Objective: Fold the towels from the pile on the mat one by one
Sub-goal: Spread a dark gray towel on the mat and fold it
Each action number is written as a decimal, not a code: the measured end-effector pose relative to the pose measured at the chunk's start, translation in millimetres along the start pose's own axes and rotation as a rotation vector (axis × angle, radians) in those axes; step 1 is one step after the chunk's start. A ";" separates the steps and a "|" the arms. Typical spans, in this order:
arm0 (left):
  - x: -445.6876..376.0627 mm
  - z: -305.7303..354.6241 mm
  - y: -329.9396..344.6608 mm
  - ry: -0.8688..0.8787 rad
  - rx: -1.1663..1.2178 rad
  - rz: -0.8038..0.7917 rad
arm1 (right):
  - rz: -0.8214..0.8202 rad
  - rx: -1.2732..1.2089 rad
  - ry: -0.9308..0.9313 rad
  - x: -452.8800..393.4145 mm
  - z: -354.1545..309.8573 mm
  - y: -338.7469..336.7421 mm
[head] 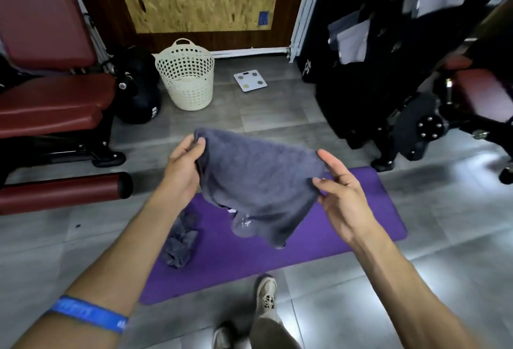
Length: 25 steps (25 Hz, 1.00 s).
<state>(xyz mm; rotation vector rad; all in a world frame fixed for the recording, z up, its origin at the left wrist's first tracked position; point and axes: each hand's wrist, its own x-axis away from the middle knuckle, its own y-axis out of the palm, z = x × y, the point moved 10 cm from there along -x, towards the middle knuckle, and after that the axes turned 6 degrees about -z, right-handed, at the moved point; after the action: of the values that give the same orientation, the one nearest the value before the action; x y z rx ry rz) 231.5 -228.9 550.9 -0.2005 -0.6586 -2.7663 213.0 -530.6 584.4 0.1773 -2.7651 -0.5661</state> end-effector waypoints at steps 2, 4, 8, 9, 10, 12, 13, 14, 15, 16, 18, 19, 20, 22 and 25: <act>19.8 -26.7 5.1 -0.114 -0.040 -0.045 | -0.067 0.018 0.006 14.6 -10.8 13.6; 42.5 -58.1 10.4 -0.227 -0.087 -0.103 | -0.096 -0.068 -0.021 21.6 -27.8 22.1; 101.0 -105.1 51.0 -0.218 -0.447 -0.175 | -0.131 -0.341 -0.060 26.4 -67.0 24.6; 117.1 -107.5 62.7 -0.100 -0.528 -0.103 | -0.139 -0.371 -0.071 25.2 -77.2 20.0; 135.2 -112.2 83.3 0.015 -0.537 -0.083 | -0.149 -0.393 -0.085 23.3 -87.8 14.1; 165.7 -140.8 141.5 0.048 -0.574 -0.221 | -0.154 -0.405 -0.109 19.6 -104.5 -5.8; 170.2 -160.0 167.9 0.009 -0.647 -0.271 | -0.170 -0.405 -0.113 17.1 -110.7 -16.8; 165.3 -176.4 185.0 -0.028 -0.723 -0.249 | -0.197 -0.403 -0.112 14.3 -116.7 -28.5; 155.3 -186.5 195.8 -0.047 -0.780 -0.207 | -0.220 -0.398 -0.115 11.7 -123.4 -40.7; 145.5 -195.9 205.4 -0.076 -0.804 -0.200 | -0.228 -0.387 -0.124 9.1 -132.1 -56.3; 134.3 -221.2 245.1 -0.166 -0.802 -0.368 | -0.218 -0.322 -0.138 1.3 -157.3 -102.8; 140.1 -232.5 271.0 -0.217 -0.838 -0.554 | -0.209 -0.285 -0.129 -1.7 -168.0 -127.0; 148.2 -241.0 291.0 -0.257 -0.894 -0.704 | -0.220 -0.258 -0.097 -4.4 -174.6 -149.6; 141.2 -230.6 305.6 -0.266 -0.824 -0.592 | -0.305 -0.192 0.008 -9.9 -175.5 -184.4; 107.0 -186.6 277.3 -0.118 -0.556 0.065 | -0.472 0.117 0.143 -19.4 -160.3 -218.5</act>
<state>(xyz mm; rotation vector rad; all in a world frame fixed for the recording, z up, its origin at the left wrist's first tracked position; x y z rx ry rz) 203.5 -577.5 523.2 -0.4904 0.1093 -2.8216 296.3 -784.9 631.3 0.8764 -2.6169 -0.4764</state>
